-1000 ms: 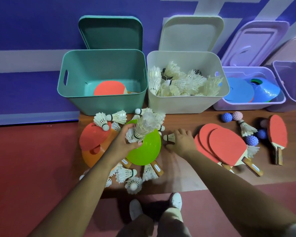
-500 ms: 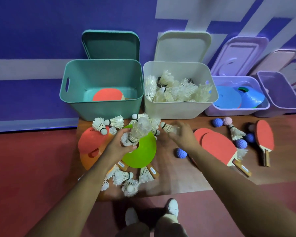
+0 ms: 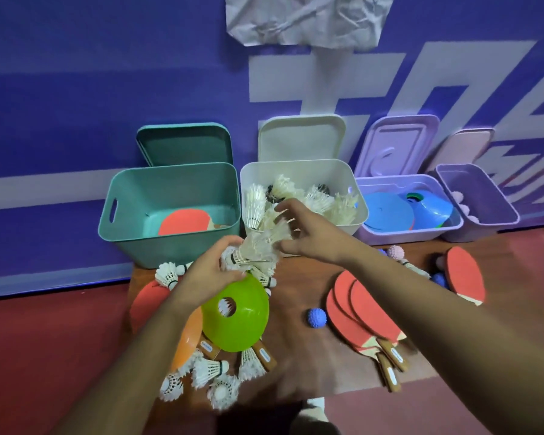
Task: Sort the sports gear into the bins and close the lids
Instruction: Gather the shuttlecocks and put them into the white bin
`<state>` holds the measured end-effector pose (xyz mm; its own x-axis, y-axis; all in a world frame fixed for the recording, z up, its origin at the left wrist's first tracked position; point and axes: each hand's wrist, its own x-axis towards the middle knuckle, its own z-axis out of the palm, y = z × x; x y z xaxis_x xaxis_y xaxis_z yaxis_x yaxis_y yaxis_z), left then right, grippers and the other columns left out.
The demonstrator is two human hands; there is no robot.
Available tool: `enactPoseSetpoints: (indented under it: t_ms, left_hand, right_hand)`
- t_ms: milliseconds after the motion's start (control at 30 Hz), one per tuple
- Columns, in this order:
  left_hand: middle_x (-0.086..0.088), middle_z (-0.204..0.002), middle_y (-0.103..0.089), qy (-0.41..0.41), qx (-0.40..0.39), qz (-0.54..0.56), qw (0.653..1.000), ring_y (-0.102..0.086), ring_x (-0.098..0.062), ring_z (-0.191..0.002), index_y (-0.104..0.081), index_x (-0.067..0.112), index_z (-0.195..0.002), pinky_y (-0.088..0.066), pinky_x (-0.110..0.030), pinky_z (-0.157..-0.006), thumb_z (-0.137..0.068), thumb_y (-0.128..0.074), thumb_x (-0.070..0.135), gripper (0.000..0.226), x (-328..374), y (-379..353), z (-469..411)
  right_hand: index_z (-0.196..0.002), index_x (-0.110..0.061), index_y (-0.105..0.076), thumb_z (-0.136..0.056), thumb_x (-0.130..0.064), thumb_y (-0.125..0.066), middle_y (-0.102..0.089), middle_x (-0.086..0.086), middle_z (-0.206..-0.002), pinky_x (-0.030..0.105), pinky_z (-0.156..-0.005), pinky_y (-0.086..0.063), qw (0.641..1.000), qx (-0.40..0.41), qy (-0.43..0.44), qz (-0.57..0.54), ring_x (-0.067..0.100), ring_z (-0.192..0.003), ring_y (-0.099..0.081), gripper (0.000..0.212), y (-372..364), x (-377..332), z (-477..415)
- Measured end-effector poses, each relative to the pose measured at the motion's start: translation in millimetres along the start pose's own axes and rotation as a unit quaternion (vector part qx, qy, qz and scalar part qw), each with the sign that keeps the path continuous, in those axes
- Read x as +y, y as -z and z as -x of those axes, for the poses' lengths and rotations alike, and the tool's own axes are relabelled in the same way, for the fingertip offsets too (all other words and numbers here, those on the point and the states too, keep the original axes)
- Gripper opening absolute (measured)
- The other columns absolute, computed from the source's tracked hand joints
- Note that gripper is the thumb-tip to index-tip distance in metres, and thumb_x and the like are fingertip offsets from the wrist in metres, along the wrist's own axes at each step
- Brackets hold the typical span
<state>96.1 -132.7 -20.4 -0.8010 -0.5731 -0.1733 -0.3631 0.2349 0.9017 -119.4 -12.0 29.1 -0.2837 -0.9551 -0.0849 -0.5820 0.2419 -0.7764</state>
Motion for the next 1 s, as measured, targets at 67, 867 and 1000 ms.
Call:
enactPoseSetpoints:
  t_ms: [67,867,1000]
  left_hand:
    - [0.018,-0.112,-0.061,0.013,0.014,0.017,1.000,-0.061,0.008,-0.086,-0.054,0.027,-0.119,-0.046,-0.009,-0.075,-0.079,-0.075,0.001,0.052,9,-7,-16]
    - [-0.018,-0.105,-0.061,0.171,0.202,-0.278,0.923,-0.058,-0.035,-0.096,-0.044,0.011,-0.117,-0.048,-0.042,-0.076,-0.086,-0.070,0.028,0.044,28,-81,-204]
    - [-0.017,-0.101,-0.060,0.168,0.196,-0.319,0.912,-0.058,-0.034,-0.092,-0.048,0.008,-0.108,-0.048,-0.043,-0.076,-0.093,-0.060,0.026,0.026,21,-80,-217]
  right_hand:
    - [-0.109,-0.022,-0.044,-0.074,-0.024,-0.080,-0.056,-0.006,-0.099,0.037,-0.080,-0.050,0.994,0.038,-0.013,-0.099,0.015,-0.080,-0.055,0.050,5,15,-10]
    - [-0.151,-0.026,-0.022,-0.085,-0.041,-0.067,-0.031,0.011,-0.144,0.039,-0.105,-0.040,0.997,-0.076,-0.026,0.014,0.029,-0.122,-0.050,0.081,37,146,-192]
    - [-0.155,-0.027,-0.010,-0.078,-0.039,-0.076,-0.029,0.008,-0.150,0.035,-0.105,-0.039,0.995,-0.084,0.006,0.043,0.025,-0.131,-0.042,0.102,27,156,-200]
